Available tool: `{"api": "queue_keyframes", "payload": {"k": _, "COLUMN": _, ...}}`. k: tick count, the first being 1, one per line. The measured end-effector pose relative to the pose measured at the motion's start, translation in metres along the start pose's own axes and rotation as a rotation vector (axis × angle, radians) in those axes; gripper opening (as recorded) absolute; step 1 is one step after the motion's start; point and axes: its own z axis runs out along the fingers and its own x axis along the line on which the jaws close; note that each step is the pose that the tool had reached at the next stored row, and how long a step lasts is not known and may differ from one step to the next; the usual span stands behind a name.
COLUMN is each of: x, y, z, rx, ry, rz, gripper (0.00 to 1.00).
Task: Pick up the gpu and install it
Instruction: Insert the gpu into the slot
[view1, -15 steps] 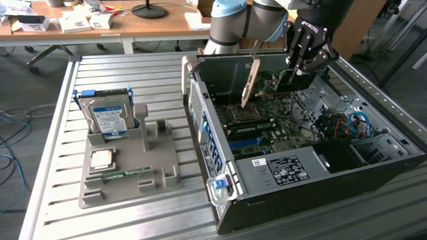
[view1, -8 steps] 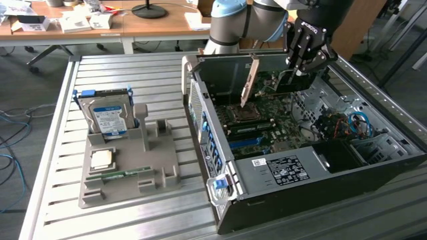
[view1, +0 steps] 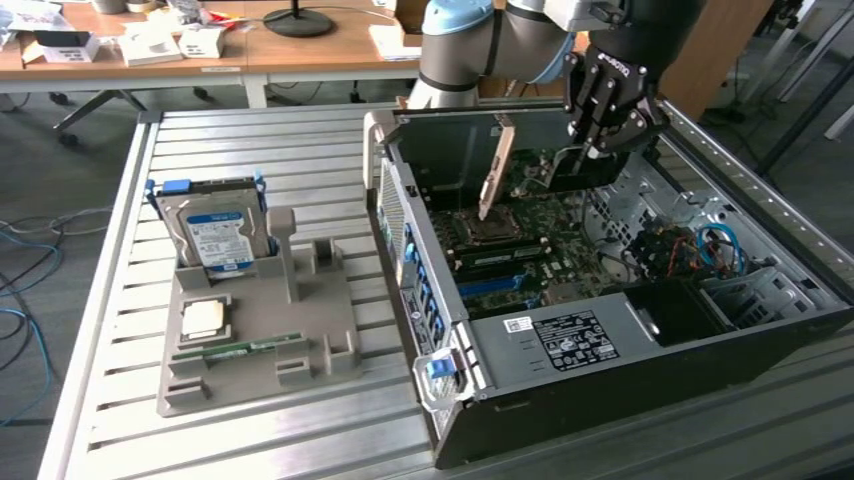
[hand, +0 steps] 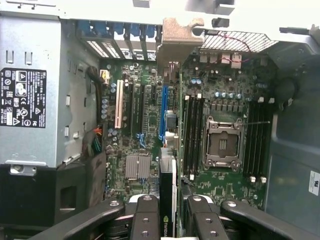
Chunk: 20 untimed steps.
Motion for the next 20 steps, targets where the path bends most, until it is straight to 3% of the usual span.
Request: {"api": "queue_keyframes", "payload": {"k": 20, "x": 0.0, "y": 0.001, "z": 0.0364, "rx": 0.0001, "ry": -0.0001, "rz": 0.0, "gripper": 0.26}}
